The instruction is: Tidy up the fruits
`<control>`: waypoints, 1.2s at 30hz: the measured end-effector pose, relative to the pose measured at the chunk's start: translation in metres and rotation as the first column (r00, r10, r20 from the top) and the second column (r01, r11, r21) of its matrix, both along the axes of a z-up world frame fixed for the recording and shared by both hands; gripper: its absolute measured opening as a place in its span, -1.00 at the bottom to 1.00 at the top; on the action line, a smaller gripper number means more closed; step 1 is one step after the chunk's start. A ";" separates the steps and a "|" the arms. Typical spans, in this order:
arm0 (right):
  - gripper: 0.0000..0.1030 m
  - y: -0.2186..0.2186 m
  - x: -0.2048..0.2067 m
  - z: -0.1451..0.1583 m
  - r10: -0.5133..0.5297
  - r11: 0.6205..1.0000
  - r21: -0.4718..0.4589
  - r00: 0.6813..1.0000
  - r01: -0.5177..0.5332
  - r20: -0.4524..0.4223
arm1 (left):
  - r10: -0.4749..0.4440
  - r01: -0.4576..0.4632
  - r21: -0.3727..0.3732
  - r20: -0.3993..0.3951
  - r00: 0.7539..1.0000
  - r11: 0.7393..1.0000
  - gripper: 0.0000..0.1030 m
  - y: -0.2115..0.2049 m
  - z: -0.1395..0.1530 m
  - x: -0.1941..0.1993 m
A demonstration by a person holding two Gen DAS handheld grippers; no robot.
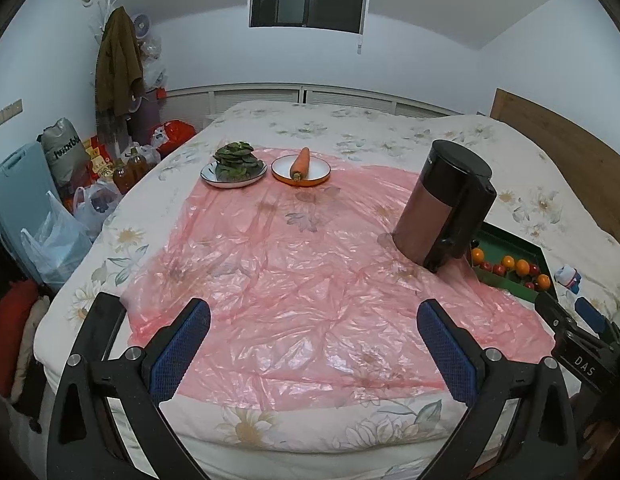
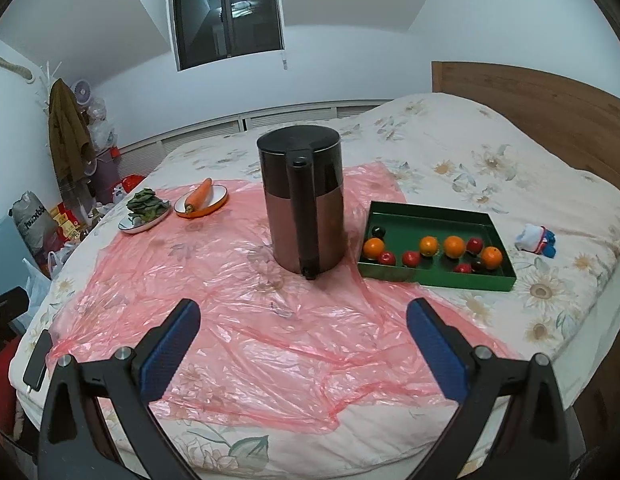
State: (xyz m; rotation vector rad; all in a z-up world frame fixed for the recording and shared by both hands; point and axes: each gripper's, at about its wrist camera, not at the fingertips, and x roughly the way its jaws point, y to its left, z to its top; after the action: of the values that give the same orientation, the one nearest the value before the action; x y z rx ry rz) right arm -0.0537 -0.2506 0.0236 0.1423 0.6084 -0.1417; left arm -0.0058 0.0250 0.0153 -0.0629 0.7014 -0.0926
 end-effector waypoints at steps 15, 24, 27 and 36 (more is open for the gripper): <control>1.00 -0.014 -0.002 -0.001 -0.037 0.999 0.005 0.999 0.037 -0.003 | -0.037 0.037 0.002 -0.001 0.999 0.999 0.97 -0.020 0.002 0.004; 1.00 -0.019 0.000 -0.005 -0.040 0.999 0.012 0.999 0.040 -0.014 | -0.037 0.037 0.013 -0.005 0.999 0.999 0.97 -0.025 0.000 0.006; 1.00 -0.018 0.001 -0.006 -0.036 0.999 0.006 0.999 0.036 -0.017 | -0.036 0.036 0.019 -0.007 0.999 0.999 0.97 -0.026 -0.001 0.006; 1.00 -0.016 0.002 -0.010 -0.032 0.999 0.004 0.999 0.032 -0.023 | -0.036 0.036 0.022 -0.006 0.999 0.999 0.97 -0.026 -0.002 0.007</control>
State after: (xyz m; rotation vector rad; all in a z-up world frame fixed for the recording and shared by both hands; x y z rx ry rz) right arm -0.0512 -0.2669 0.0140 0.1548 0.6294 -0.1734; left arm 0.0014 -0.0010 0.0133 -0.0296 0.7092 -0.1194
